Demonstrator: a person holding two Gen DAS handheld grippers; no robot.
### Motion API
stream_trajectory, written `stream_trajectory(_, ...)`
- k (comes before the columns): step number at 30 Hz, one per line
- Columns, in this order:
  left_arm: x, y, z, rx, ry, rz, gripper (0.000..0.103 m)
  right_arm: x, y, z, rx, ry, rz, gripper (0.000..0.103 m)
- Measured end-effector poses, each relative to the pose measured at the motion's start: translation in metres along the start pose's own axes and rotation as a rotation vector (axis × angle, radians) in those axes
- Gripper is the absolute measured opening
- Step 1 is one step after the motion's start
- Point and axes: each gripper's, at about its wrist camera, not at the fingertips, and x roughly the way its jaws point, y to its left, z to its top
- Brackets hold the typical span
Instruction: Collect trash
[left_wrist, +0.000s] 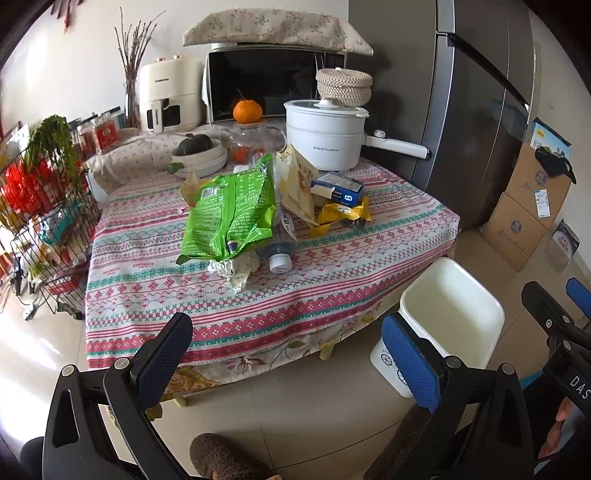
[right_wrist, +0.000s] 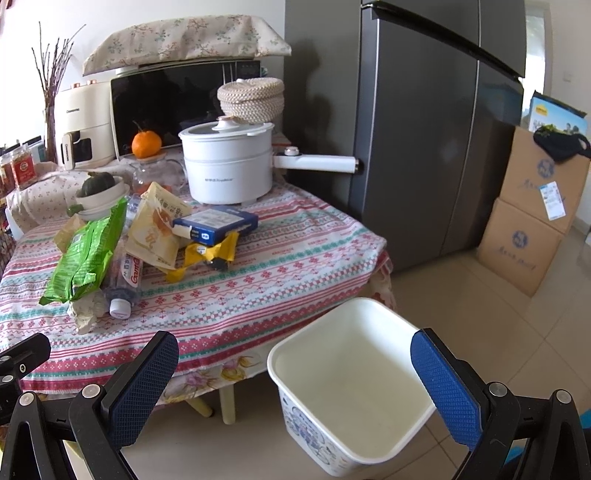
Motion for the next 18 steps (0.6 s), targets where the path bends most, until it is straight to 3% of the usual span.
stream_trajectory(18,-0.0018,-0.0006,-0.0015,-0.001,-0.008,-0.006,0.103,0.0013,-0.0034,-0.0004,0.007,0.005,-0.009,0.103)
